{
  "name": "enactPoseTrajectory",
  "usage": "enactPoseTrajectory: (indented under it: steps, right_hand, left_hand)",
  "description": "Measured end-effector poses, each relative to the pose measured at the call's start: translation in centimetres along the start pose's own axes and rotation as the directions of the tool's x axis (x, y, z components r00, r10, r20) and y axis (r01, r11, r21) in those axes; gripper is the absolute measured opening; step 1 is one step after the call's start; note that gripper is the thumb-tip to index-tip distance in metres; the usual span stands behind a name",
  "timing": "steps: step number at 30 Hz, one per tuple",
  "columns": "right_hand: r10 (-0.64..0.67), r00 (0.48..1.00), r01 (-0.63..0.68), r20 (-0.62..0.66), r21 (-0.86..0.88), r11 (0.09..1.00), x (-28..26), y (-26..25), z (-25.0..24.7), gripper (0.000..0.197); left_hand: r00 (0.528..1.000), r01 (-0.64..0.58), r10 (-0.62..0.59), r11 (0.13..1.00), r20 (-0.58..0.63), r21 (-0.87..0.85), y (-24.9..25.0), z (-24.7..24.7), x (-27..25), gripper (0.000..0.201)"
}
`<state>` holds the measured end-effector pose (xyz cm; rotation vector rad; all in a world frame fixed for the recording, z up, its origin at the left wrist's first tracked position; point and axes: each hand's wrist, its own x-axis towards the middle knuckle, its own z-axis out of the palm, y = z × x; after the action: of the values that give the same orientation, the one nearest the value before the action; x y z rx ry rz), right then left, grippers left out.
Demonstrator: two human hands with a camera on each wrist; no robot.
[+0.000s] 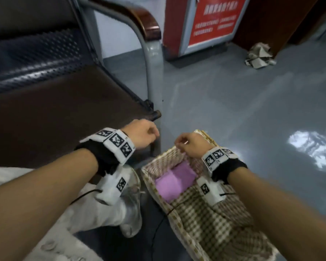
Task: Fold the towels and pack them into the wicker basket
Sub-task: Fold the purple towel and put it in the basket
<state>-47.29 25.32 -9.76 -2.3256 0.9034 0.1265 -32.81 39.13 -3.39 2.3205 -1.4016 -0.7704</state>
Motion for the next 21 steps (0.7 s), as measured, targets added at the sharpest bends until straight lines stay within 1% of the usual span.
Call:
enactPoseTrajectory:
  steps: [2, 5, 8, 10, 13, 15, 18, 19, 21]
  right_hand:
    - [-0.092, 0.996, 0.091, -0.015, -0.051, 0.995, -0.2, -4.0, -2.6, 0.017]
    - [-0.228, 0.973, 0.219, -0.044, -0.151, 0.964, 0.2, -11.1, -5.7, 0.017]
    - [-0.365, 0.931, 0.345, -0.030, -0.258, 0.902, 0.7, -19.4, -7.3, 0.019]
    - [-0.449, 0.893, 0.428, 0.009, -0.319, 0.846, 1.0, -25.0, -7.4, 0.020]
    - [-0.544, 0.836, 0.523, 0.066, -0.394, 0.755, 1.6, -33.0, -6.3, 0.019]
    - [-0.581, 0.807, 0.567, 0.103, -0.410, 0.714, 2.1, -37.8, -4.9, 0.018]
    - [-0.602, 0.786, 0.613, 0.142, -0.309, 0.727, 2.4, -44.3, -1.2, 0.015]
    - [-0.613, 0.775, 0.629, 0.154, -0.289, 0.722, 2.4, -46.1, 0.4, 0.015]
    - [-0.656, 0.726, 0.685, 0.206, -0.301, 0.664, 2.4, -49.1, 4.1, 0.017]
  left_hand:
    - [0.993, -0.002, -0.005, 0.998, -0.118, -0.057, -0.4, -4.3, -2.1, 0.015]
    - [0.966, -0.002, -0.041, 0.986, -0.255, -0.167, -1.7, -10.8, -5.5, 0.014]
    - [0.919, 0.001, -0.126, 0.949, -0.373, -0.316, -4.0, -16.5, -9.8, 0.019]
    - [0.879, 0.020, -0.176, 0.942, -0.443, -0.335, -6.5, -19.5, -13.3, 0.019]
    - [0.812, 0.066, -0.248, 0.938, -0.529, -0.339, -12.0, -22.8, -18.7, 0.016]
    - [0.758, 0.105, -0.324, 0.917, -0.565, -0.386, -16.1, -23.8, -21.9, 0.017]
    - [0.653, 0.141, -0.467, 0.848, -0.596, -0.511, -22.3, -23.5, -26.2, 0.021]
    - [0.625, 0.168, -0.508, 0.829, -0.593, -0.533, -24.2, -23.1, -27.3, 0.021]
    - [0.587, 0.261, -0.546, 0.827, -0.598, -0.499, -27.4, -22.3, -29.2, 0.020]
